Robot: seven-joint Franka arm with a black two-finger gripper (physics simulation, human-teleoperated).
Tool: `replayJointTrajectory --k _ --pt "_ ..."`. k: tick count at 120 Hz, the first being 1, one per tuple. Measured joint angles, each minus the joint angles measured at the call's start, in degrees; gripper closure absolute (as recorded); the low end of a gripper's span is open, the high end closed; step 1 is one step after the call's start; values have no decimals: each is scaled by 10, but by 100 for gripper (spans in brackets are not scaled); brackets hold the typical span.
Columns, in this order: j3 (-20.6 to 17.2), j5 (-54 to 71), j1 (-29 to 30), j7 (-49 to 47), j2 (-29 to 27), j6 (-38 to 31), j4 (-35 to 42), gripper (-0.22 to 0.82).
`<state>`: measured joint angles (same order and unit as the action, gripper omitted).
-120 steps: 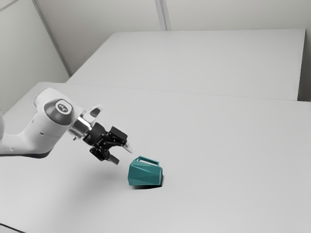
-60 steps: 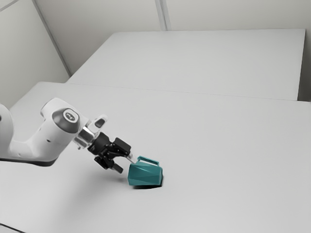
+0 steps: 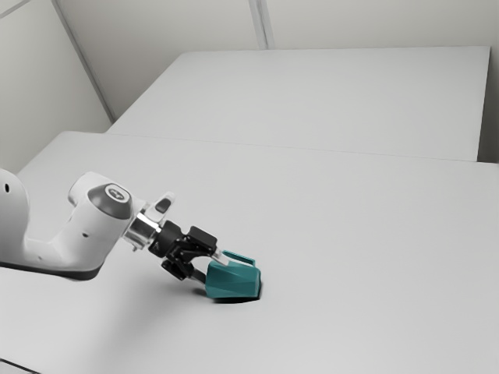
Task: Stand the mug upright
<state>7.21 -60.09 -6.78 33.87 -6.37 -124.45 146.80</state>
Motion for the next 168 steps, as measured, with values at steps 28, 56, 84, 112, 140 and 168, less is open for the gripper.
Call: replayJointTrajectory --k 28,56,84,112,140,168 --pt "1 -27 -3 24 1 -8 5 0" --pt "0 -34 -4 46 9 -18 3 0" --pt "0 -44 -9 62 13 -21 2 0" --pt "0 -51 -9 74 15 -26 2 0" --pt "0 -66 -13 86 25 -29 2 0" --pt "0 -80 -21 96 31 -33 1 2"
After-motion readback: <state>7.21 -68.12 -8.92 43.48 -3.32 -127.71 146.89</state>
